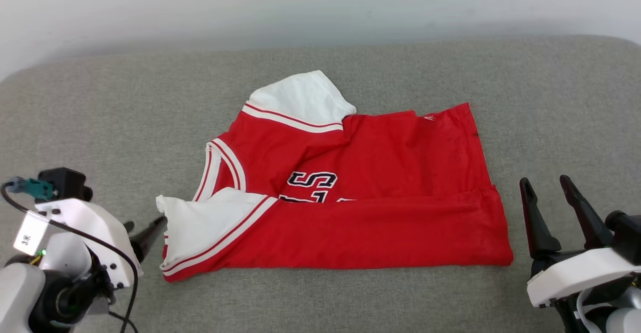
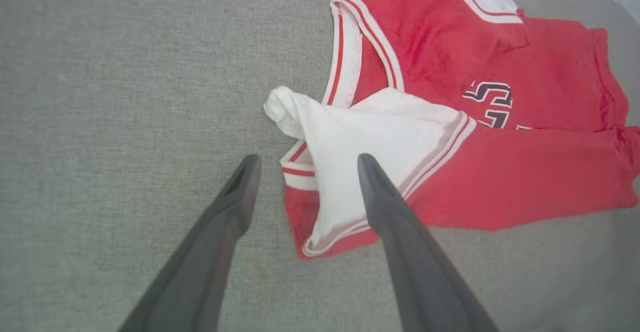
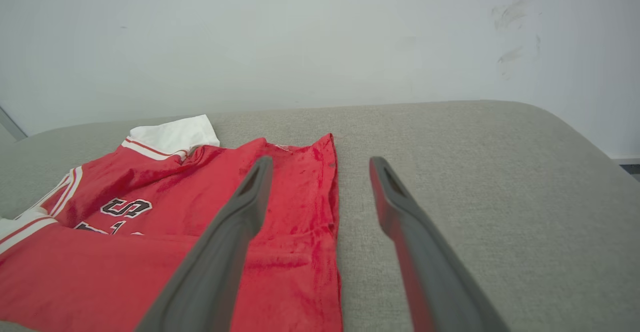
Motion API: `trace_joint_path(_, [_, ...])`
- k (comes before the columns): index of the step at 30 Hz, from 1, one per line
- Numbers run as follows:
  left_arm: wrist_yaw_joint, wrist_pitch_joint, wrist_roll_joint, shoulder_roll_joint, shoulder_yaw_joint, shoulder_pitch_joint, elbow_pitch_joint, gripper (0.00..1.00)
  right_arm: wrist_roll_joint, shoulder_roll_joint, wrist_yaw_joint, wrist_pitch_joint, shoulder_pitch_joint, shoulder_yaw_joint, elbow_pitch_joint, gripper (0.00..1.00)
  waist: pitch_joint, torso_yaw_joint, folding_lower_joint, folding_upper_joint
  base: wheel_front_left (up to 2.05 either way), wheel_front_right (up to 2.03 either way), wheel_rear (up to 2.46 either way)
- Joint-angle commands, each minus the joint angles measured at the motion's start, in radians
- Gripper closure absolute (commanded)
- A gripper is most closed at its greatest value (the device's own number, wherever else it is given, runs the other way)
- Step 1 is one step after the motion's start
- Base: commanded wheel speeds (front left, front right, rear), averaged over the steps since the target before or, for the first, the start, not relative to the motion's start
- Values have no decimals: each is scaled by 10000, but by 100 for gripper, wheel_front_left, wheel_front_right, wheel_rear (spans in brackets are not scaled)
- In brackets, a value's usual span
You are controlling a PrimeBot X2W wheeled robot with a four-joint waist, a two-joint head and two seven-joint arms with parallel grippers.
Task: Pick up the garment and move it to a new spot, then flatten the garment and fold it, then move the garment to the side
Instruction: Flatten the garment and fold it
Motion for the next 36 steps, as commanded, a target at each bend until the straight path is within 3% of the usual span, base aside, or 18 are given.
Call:
trace_joint_path(1, [164, 327, -105, 58, -98, 172, -147, 0, -72, 104, -8, 15, 20, 40, -59, 0, 219, -156, 1, 0, 0, 0, 0])
trace_joint_path(13, [292, 1029, -231, -341, -804, 456, 617, 0, -22, 248, -8, -13, -362, -144, 219, 0, 1044, -590, 1, 0, 0, 0, 0])
trace_joint_path(14, [246, 1056, -220, -376, -879, 489, 726, 17, -4, 255, -8, 3, -361, -224, 263, 0, 1070, -615, 1, 0, 0, 0, 0])
trace_joint_path(15, [192, 1068, -267, -457, -935, 524, 827, 48, 24, 269, -8, 26, -372, -273, 291, 0, 1089, -631, 1, 0, 0, 0, 0])
trace_joint_path(16, [134, 1083, -301, -518, -990, 548, 889, 62, 17, 269, -8, 52, -387, -336, 313, 0, 1098, -640, 1, 0, 0, 0, 0])
trace_joint_path(18, [25, 1000, -311, -651, -1068, 534, 951, 100, 92, 277, -8, 161, -394, -448, 388, 0, 1102, -640, 1, 0, 0, 0, 0])
trace_joint_path(27, [-272, 354, 93, -474, -948, 303, 552, 100, 1267, -273, -8, 1695, -385, -690, 783, 0, 644, -476, 1, 0, 0, 0, 0])
trace_joint_path(36, [-99, -8, 533, -190, -846, 157, -498, 100, 2478, -1354, -8, 5672, -255, -299, 1135, 0, 436, -192, 1, 0, 0, 0, 0])
